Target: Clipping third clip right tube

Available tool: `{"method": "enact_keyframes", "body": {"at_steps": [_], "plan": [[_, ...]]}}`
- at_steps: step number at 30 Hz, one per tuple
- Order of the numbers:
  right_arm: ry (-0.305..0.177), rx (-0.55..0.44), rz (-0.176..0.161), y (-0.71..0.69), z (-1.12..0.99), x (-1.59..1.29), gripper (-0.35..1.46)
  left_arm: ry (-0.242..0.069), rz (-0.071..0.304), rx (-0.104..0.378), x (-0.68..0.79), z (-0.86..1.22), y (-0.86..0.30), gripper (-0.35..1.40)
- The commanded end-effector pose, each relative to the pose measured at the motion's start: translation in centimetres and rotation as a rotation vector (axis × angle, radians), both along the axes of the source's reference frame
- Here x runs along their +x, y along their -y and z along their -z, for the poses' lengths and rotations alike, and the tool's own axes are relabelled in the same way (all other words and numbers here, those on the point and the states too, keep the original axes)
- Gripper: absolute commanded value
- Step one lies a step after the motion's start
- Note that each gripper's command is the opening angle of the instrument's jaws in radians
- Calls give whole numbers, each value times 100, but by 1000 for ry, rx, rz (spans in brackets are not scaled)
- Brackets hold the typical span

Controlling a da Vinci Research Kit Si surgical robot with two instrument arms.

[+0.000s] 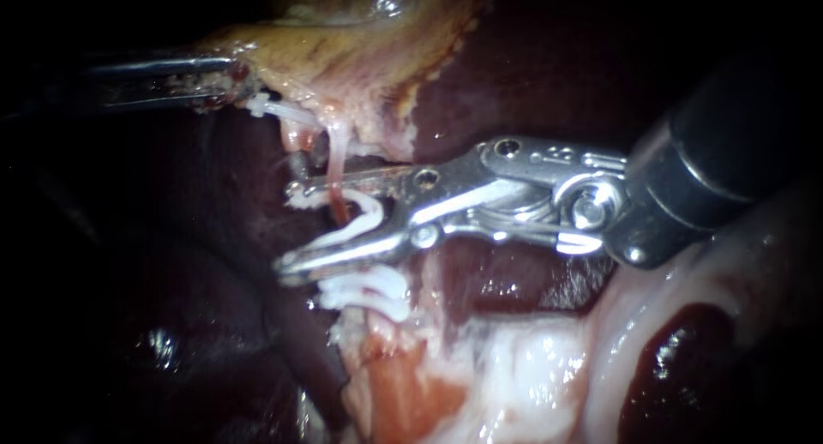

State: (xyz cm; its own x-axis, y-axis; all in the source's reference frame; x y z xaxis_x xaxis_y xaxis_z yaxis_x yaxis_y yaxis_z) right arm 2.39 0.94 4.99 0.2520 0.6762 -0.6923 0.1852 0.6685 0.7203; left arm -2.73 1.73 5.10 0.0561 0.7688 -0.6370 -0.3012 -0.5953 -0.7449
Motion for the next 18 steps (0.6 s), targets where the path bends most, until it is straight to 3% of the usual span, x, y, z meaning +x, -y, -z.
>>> {"method": "enact_keyframes", "body": {"at_steps": [1, 5, 10, 18], "plan": [[-11, 2, -3, -2, 5, 0, 48, 0, 0, 0, 0, 0, 0, -35], [-32, 7, -4, -6, 13, -1, 46, 0, 0, 0, 0, 0, 0, -35], [-24, 30, -8, -9, 10, -4, 40, 0, 0, 0, -1, 0, 0, -35], [-9, 34, -34, -18, 5, -16, 9, -1, 1, 0, -2, -1, 0, -35]]}}
